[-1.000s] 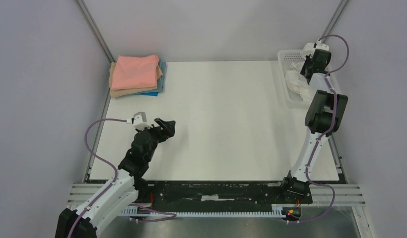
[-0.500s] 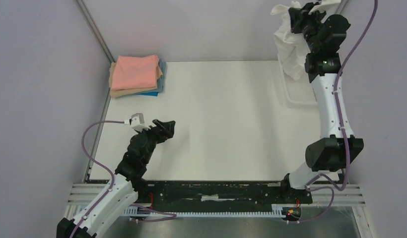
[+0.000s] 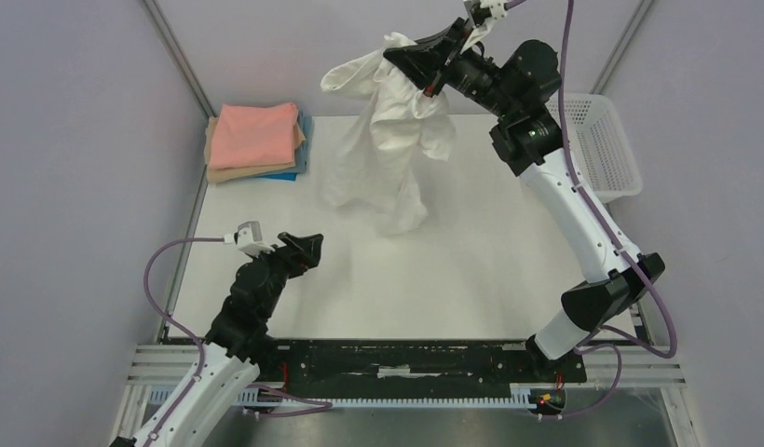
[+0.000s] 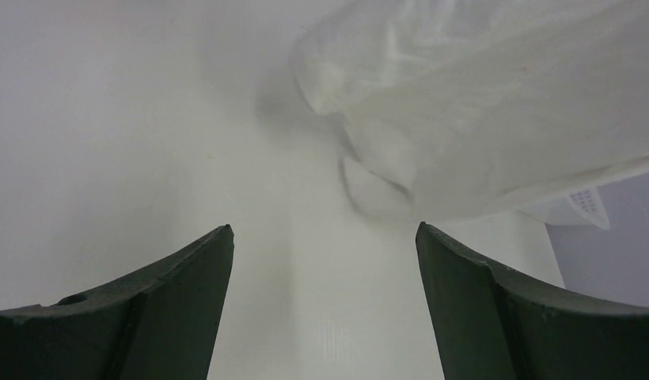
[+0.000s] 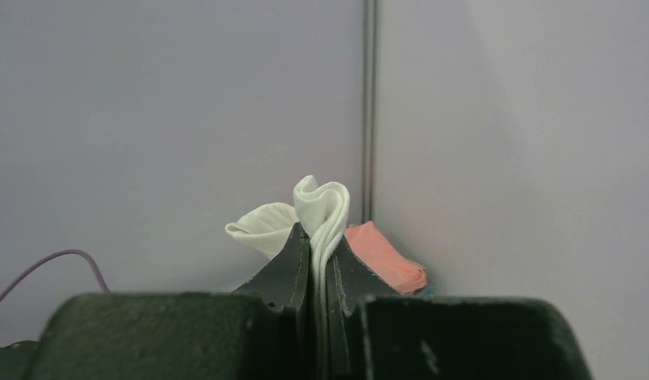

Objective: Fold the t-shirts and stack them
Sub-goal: Move the tshirt to the center of the board, then flatten out the tshirt

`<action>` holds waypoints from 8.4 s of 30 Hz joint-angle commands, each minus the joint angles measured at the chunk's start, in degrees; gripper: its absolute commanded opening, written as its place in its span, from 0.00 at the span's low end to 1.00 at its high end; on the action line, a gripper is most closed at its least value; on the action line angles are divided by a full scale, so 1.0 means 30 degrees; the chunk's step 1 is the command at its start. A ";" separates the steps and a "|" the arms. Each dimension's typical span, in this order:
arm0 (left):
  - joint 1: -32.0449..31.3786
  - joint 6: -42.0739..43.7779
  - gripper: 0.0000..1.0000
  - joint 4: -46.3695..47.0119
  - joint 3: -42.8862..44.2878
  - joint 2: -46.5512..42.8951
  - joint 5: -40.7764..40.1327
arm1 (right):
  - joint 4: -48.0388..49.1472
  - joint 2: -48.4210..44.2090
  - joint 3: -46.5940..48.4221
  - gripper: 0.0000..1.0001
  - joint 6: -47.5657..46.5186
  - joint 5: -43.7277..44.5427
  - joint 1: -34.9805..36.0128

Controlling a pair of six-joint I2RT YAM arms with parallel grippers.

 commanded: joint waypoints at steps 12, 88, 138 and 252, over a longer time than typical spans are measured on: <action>-0.0009 -0.2762 0.91 -0.5509 0.1726 -0.2950 -0.1614 | 0.0458 -0.6568 -1.3594 0.16 0.0244 0.9642 -0.0343; 0.1678 -0.3305 0.02 -0.2859 0.5069 0.4641 -0.6874 | 0.2016 -0.8120 -2.4984 0.98 -0.1792 1.2514 0.0064; 0.1694 -0.1550 0.02 -0.4960 0.5797 0.2465 -1.0657 | -0.1725 -0.7575 -2.7547 0.66 0.2227 1.7744 -0.0486; 0.5681 0.0739 0.79 -0.6077 1.9673 2.5691 -0.2835 | 0.5240 -0.0856 -1.8468 0.98 -0.4891 1.3448 -0.1906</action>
